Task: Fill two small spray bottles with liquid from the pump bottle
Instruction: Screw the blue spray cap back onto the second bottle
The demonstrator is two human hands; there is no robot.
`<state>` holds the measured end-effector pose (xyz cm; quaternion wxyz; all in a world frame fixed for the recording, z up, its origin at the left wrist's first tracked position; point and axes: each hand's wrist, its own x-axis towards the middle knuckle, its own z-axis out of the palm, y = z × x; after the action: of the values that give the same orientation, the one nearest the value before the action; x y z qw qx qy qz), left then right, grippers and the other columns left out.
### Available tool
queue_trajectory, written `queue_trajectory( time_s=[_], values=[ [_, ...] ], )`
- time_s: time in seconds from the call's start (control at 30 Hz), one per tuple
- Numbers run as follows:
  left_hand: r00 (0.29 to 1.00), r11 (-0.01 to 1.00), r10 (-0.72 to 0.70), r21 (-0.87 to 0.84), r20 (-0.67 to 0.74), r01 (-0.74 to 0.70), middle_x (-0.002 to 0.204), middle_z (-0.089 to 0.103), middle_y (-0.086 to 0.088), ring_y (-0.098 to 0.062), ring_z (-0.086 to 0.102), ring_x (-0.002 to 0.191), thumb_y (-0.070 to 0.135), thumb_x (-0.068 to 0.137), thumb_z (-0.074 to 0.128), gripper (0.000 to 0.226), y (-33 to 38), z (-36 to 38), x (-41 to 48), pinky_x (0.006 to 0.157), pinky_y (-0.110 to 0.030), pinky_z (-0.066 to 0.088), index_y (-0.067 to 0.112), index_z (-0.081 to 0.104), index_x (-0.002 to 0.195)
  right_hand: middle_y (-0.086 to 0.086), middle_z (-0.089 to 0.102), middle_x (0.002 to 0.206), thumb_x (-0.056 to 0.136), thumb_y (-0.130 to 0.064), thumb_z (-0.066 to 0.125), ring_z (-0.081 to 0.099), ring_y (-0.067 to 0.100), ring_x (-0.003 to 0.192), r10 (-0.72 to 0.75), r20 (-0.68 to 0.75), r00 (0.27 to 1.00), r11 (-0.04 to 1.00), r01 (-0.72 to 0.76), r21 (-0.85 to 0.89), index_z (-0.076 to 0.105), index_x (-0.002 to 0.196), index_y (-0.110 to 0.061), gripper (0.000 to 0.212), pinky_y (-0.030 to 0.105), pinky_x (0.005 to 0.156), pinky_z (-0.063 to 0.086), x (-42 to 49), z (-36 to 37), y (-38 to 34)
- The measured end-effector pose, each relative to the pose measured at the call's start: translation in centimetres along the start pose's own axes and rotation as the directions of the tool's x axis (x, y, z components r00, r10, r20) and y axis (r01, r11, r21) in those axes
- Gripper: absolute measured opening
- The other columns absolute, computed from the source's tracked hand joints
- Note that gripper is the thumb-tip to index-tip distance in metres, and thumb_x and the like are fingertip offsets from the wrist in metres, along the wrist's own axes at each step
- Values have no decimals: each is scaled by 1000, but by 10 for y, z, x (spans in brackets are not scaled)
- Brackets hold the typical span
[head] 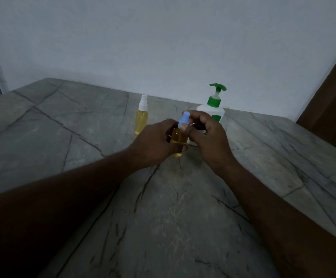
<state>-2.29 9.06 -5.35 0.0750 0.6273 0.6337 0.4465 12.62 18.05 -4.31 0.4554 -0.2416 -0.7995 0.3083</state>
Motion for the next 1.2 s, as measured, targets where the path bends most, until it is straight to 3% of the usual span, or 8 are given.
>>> queue_trajectory(
  time_s=[0.1, 0.17, 0.43, 0.63, 0.8, 0.97, 1.1, 1.2],
  values=[
    [1000, 1000, 9, -16, -7, -9, 91, 66, 18, 5, 64, 81, 30, 81, 84, 41, 0, 0, 0, 64, -4, 42, 22, 64, 116, -16, 65, 96, 91, -34, 76, 62, 2, 91, -6, -18, 1000, 997, 4, -76, 66, 106, -23, 21, 17, 79, 53, 1, 6, 2],
    [1000, 1000, 18, -1, -10, -18, 90, 64, 19, 5, 62, 80, 30, 81, 84, 41, 0, 0, 0, 64, -4, 41, 22, 64, 116, -16, 62, 90, 86, -37, 80, 60, 3, 85, -1, -28, 1000, 995, -2, -103, 61, 98, -25, 25, 11, 71, 49, 2, 8, 1],
    [1000, 1000, -1, -4, 3, 1, 100, 70, 13, -1, 67, 88, 34, 80, 84, 44, -2, 1, 1, 74, -17, 52, 22, 65, 119, -4, 73, 107, 89, -41, 69, 69, 15, 99, 76, -25, 997, 995, -74, 71, 72, 117, -17, 37, 45, 89, 60, 0, 5, -2],
    [1000, 1000, 4, -17, -6, -4, 91, 65, 18, 4, 63, 81, 31, 80, 85, 42, 0, 0, 0, 64, -5, 41, 24, 63, 116, -13, 63, 94, 85, -38, 81, 62, 4, 84, 50, -37, 998, 999, -50, -1, 59, 101, -29, 29, 23, 76, 55, 0, 8, -1],
    [1000, 999, -15, -43, 5, 15, 98, 70, 13, 0, 67, 86, 32, 80, 85, 42, -1, 1, 0, 70, -12, 47, 23, 65, 116, -4, 73, 114, 91, -36, 68, 69, 14, 106, 97, -2, 995, 981, -95, 169, 71, 122, -23, 34, 41, 94, 59, -1, 5, -3],
    [1000, 999, -7, -40, -10, 7, 96, 72, 12, 1, 68, 85, 32, 79, 86, 44, -2, 1, 1, 69, -11, 49, 22, 65, 116, -12, 67, 93, 89, -33, 77, 65, 6, 87, 42, -64, 997, 999, -41, 16, 65, 102, -24, 20, 29, 80, 57, -1, 6, -4],
    [1000, 1000, -13, -21, 1, 13, 100, 71, 11, -2, 68, 87, 33, 79, 85, 49, 0, 0, 0, 70, -16, 50, 21, 63, 121, -6, 70, 107, 81, -51, 73, 68, 14, 101, 103, 8, 995, 982, -103, 158, 65, 114, -33, 39, 37, 86, 61, 0, 2, -4],
    [1000, 1000, -3, -18, -8, 3, 100, 72, 10, -4, 69, 87, 32, 79, 86, 47, 0, 1, 0, 74, -22, 54, 20, 64, 118, -10, 71, 101, 89, -36, 76, 68, 8, 95, 88, -9, 996, 992, -86, 96, 67, 106, -31, 20, 38, 87, 61, -1, 1, -2]
  ],
)
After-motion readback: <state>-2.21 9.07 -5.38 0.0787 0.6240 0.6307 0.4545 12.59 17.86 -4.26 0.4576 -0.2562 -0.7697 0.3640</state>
